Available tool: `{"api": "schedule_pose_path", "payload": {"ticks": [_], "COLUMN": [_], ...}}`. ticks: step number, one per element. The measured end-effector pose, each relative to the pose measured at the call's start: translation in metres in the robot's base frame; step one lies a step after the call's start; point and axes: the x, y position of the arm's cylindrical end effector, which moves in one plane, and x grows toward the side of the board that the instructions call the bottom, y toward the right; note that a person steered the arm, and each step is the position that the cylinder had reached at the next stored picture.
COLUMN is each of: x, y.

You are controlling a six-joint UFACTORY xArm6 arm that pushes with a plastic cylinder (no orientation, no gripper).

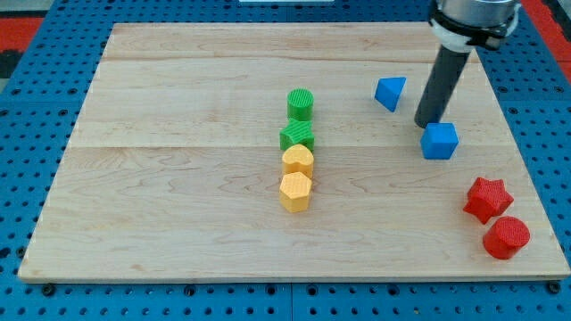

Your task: Slide the blue cube closer to red star

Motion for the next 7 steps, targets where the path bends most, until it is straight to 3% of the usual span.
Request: {"api": "schedule_pose_path", "payload": {"ticks": [3,7], "x": [0.028,0.031], "y": [-0.004,0.068]}}
